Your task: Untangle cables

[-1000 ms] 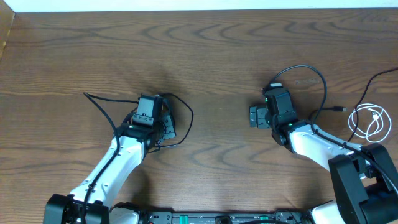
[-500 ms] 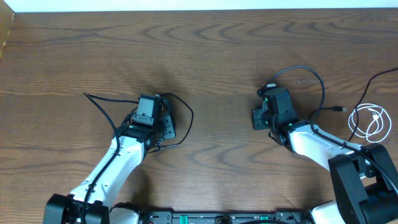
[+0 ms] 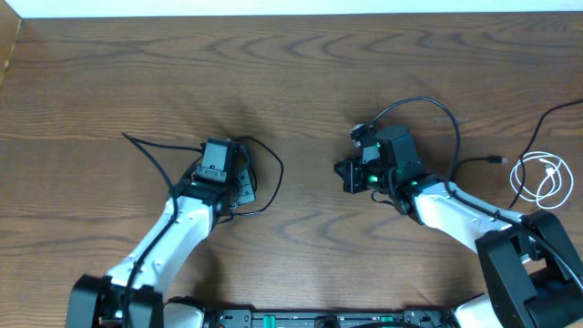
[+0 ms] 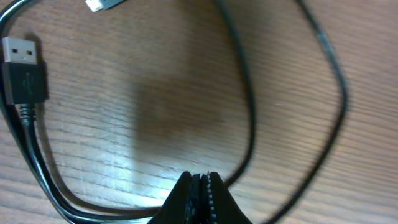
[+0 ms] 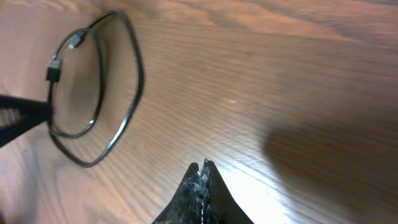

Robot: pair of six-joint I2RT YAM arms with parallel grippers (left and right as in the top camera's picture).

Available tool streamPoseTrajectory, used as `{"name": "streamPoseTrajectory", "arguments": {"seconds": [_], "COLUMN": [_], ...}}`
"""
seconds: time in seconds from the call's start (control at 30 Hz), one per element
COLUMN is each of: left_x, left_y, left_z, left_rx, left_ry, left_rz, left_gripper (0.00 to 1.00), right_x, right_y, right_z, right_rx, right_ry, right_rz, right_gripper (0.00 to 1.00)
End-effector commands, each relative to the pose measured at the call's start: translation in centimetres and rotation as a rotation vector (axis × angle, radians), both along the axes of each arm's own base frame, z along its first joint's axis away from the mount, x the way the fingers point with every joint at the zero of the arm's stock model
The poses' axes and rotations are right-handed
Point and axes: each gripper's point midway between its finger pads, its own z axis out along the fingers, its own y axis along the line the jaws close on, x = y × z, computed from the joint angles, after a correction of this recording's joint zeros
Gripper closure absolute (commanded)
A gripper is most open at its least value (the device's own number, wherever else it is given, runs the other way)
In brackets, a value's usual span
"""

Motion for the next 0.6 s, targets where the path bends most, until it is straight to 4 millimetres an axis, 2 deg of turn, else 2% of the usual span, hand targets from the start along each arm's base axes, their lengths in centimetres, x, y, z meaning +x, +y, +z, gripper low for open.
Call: {"name": "streamPoseTrajectory", "arguments": {"seconds": [0.0, 0.17, 0.3, 0.43, 0.57], "left_x": [0.1, 0.1, -0.2, -0.6, -1.3], "left_y": [1.2, 1.2, 1.1, -0.3, -1.6], "left_z": [-1.5, -3.4, -4.0, -4.1, -4.1], "left_rx": [0.064, 0.073, 0.073, -0.002, -0.077], "left_ry": [0.027, 0.064, 0.089, 0.112, 0.142], "left_rz": [0.028, 0.027, 0.024, -0.006, -0.034], "left_gripper": [0.93, 0.92, 0.92, 0.92, 0.92], "right_x": [-0.2, -0.6, -1.0, -1.1, -1.6], "right_y": [1.2, 2.1, 2.7, 3.0, 3.5], "right_z": [0.4, 0.1, 0.0, -0.1, -0.1], "right_rx": [0.01, -0.032, -0.05, -0.07, -0.07], "right_ry": [-0.003, -0.029, -0.04, -0.052, -0.051], "right_rz": [0.011, 0.015, 0.013, 0.011, 0.028], "right_gripper": [0.99, 0.98, 0.97, 0.84, 0.57]}}
